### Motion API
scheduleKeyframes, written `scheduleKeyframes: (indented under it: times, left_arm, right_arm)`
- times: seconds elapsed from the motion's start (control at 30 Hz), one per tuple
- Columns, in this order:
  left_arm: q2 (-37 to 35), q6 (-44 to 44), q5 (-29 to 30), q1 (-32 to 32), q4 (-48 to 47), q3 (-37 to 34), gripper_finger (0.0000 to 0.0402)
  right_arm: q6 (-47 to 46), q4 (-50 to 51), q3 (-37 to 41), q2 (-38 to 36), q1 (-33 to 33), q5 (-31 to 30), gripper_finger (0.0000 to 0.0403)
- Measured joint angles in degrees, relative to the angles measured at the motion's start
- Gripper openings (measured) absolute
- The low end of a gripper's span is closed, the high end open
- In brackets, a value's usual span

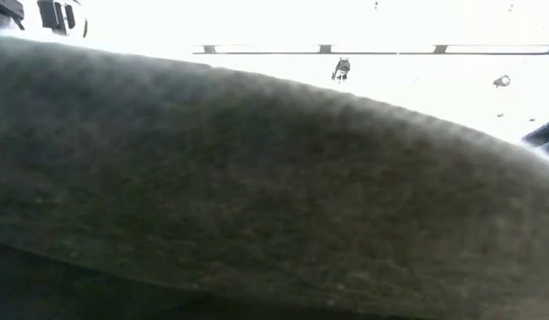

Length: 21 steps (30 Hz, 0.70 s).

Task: Pick & Place hat
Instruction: Put the top right blue cap into the left transparent bin

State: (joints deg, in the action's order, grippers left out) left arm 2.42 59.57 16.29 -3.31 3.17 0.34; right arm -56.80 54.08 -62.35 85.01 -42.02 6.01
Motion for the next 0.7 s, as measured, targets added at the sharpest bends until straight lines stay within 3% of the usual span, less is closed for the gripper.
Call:
scheduleKeyframes:
  times: [0.17, 0.33, 0.47, 0.7]
  left_arm:
    - [0.59, -0.02, -2.18, 0.00, -0.43, 0.00, 0.0103]
    - [0.85, 1.57, -3.86, 0.00, -0.69, 0.00, 0.0103]
    - [0.85, 2.08, -3.87, 0.00, -0.46, 0.00, 0.0103]
    - [1.07, 4.20, -3.84, 0.00, -0.36, 0.00, 0.0103]
  right_arm:
    - [3.05, 4.09, -6.79, 6.48, -0.42, -5.92, 0.0188]
    - [7.38, 9.31, -10.90, 11.21, -0.88, -12.20, 0.0224]
    - [9.18, 6.46, -11.15, 13.47, -0.98, -12.71, 0.0230]
    - [4.32, 5.10, -10.59, 16.51, -1.09, -19.66, 0.0204]
